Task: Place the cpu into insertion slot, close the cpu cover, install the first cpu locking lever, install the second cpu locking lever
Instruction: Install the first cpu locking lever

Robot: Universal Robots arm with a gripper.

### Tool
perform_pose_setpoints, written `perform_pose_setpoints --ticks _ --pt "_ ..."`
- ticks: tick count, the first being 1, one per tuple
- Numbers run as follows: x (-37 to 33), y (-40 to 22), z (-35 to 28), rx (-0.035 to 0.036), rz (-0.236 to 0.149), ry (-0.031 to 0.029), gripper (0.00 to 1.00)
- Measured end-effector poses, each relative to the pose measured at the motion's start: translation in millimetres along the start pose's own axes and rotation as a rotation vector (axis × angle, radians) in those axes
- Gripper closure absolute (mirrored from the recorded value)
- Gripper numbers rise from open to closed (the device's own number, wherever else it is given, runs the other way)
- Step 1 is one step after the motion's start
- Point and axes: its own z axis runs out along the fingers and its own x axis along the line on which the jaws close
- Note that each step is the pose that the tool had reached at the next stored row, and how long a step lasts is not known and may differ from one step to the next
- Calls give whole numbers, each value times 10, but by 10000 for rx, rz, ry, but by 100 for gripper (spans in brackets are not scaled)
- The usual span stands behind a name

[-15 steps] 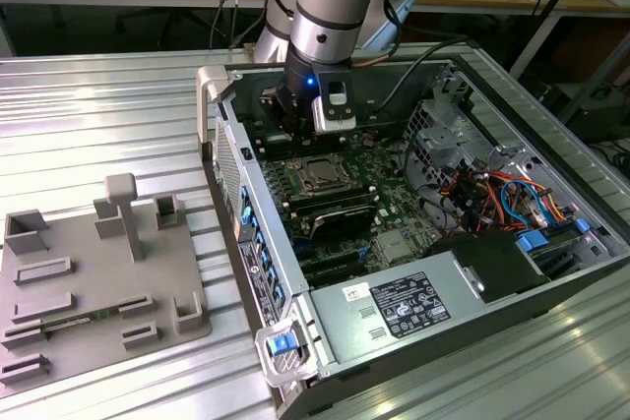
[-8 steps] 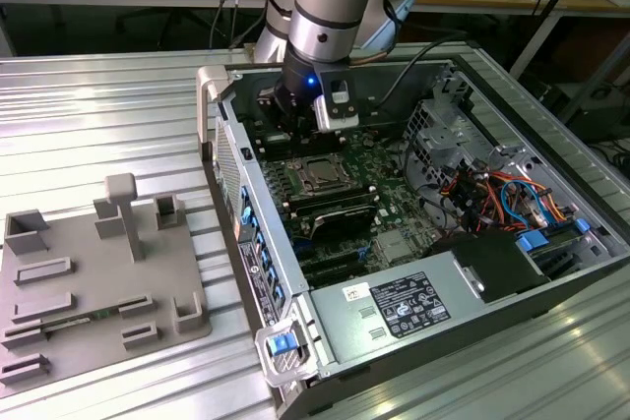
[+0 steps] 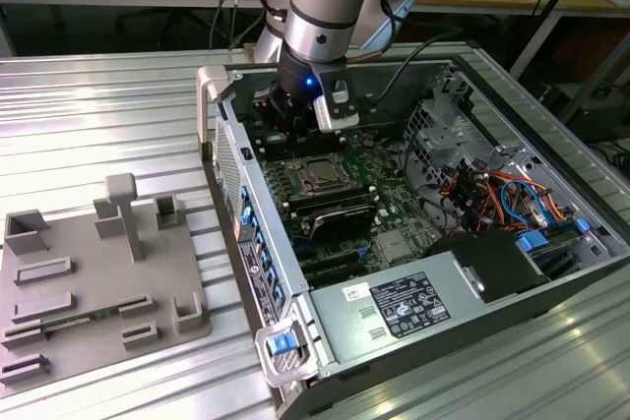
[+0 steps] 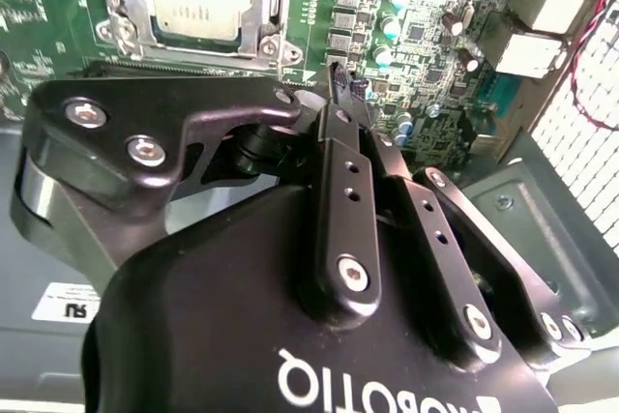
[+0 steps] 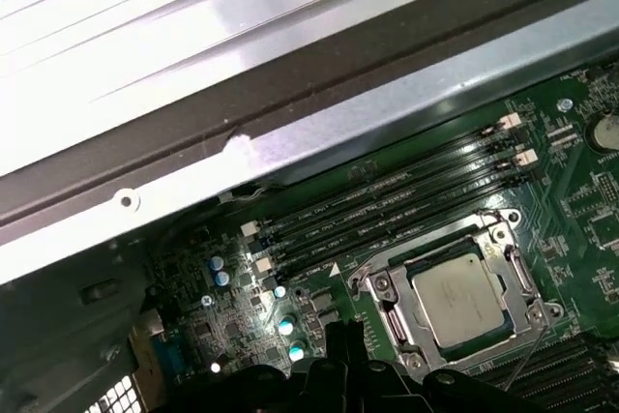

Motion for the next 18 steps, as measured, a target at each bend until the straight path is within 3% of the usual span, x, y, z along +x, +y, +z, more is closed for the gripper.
perform_pose_setpoints --ticks 2,5,7,10,12,16,18 --pt "0 0 0 -1 -156 -2 89" --pt "8 -2 1 -26 -285 -67 89" --pt "22 -8 5 -74 -317 -197 89" --pt "32 -12 15 -129 -381 -335 89" --pt "32 -12 20 -144 -562 -344 89" --pt "34 -9 29 -167 -1158 -303 89" --pt "50 32 39 -167 -1255 -299 89"
